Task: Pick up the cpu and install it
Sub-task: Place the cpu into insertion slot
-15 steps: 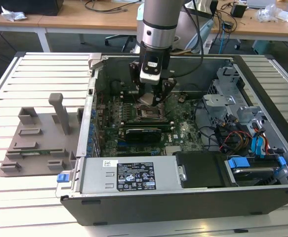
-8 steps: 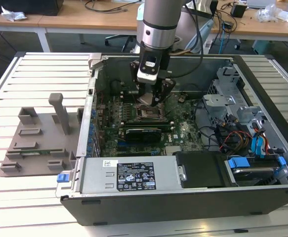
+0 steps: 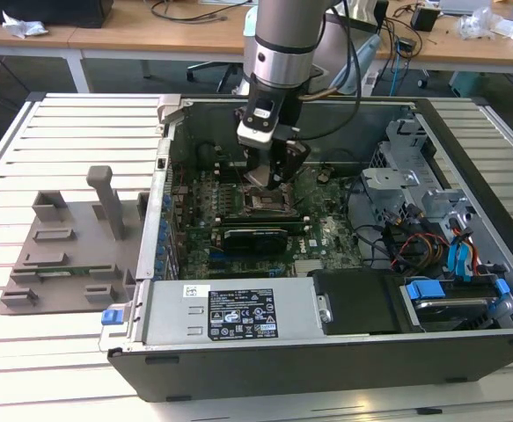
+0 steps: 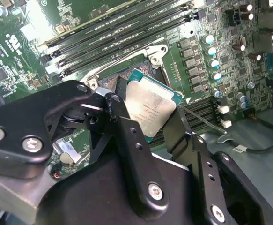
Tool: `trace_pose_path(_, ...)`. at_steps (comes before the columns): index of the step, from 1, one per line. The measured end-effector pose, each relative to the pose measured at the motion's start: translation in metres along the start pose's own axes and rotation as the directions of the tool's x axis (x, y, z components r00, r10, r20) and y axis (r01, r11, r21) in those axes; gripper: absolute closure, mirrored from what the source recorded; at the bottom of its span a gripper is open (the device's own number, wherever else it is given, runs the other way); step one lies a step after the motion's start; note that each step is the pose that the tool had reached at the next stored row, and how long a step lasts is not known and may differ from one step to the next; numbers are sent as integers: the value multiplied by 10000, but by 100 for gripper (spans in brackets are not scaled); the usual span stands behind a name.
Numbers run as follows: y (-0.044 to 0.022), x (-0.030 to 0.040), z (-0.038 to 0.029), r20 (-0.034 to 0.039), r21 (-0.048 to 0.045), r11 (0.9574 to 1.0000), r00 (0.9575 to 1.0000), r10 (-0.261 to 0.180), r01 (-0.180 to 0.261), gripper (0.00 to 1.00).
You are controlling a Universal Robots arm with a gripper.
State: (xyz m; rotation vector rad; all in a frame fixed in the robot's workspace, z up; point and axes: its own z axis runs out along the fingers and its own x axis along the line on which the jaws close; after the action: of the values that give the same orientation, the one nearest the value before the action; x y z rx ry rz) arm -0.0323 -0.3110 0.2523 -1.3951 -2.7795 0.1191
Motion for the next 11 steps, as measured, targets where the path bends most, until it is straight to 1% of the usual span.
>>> trace_pose_path(6, 0, 0, 2, -41, 6, 9987, 9987, 509, -509, 45)
trace_pose_path(11, 0, 0, 3, -78, 11, 9954, 9954, 958, -957, 45)
